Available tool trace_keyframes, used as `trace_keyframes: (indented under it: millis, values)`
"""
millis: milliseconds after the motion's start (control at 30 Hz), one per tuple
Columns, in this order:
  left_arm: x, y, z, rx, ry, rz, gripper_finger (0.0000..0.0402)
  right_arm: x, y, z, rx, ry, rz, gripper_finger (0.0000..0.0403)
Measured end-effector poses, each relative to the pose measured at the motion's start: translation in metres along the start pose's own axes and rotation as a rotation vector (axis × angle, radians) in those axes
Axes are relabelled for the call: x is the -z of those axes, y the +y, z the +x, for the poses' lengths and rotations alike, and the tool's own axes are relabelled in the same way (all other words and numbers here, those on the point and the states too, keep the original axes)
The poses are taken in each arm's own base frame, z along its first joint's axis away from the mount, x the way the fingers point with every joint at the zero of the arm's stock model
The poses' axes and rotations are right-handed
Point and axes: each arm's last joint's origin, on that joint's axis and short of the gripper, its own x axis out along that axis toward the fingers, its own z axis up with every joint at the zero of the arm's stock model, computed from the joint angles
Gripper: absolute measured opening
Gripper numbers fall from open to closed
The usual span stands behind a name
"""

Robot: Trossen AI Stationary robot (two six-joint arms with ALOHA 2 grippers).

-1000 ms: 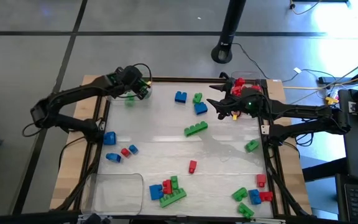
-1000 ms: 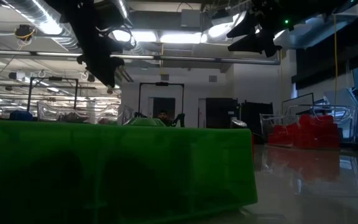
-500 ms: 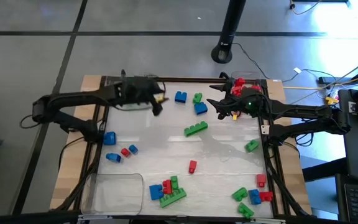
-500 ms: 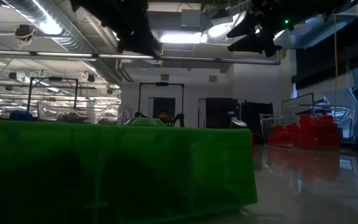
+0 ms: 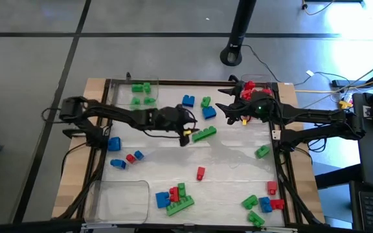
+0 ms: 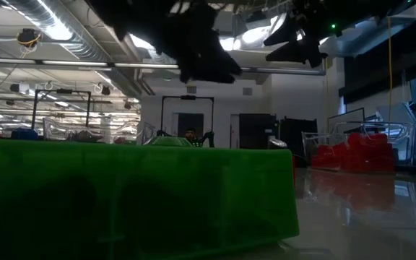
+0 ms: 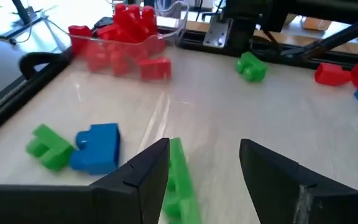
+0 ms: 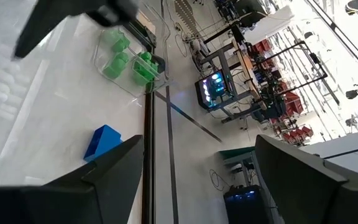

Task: Sort blocks
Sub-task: Put the green game piece into the left transparent bin

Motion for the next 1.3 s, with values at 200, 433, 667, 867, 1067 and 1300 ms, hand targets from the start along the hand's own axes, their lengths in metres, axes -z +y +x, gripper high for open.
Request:
trace_keyframes:
  millis: [200,433,667,867,1067,1300]
  values:
    - [0.025,-0.009,0.026,0.010,0.044,-0.016,0.0184,0.000,0.000,0.000,0.000,0.000,-0.001,0.0309]
    - [0.048,-0.013,0.046,0.012,0.087,-0.032,0.0184,0.000,0.000,0.000,0.002,-0.001,-0.001,0.0309]
    - [0.064,-0.010,0.059,-0.039,0.114,-0.007,0.0184,0.000,0.000,0.000,0.003,-0.002,0.000,0.0309]
    - [0.082,-0.004,0.071,-0.063,0.164,-0.006,0.0184,0.000,0.000,0.000,0.003,-0.002,-0.001,0.0309]
    - [0.095,-0.002,0.078,-0.071,0.202,0.003,0.0184,0.000,0.000,0.000,0.002,-0.002,-0.001,0.0309]
    - [0.097,-0.002,0.079,-0.068,0.212,0.059,0.0184,0.000,0.000,0.000,0.002,-0.002,-0.001,0.0309]
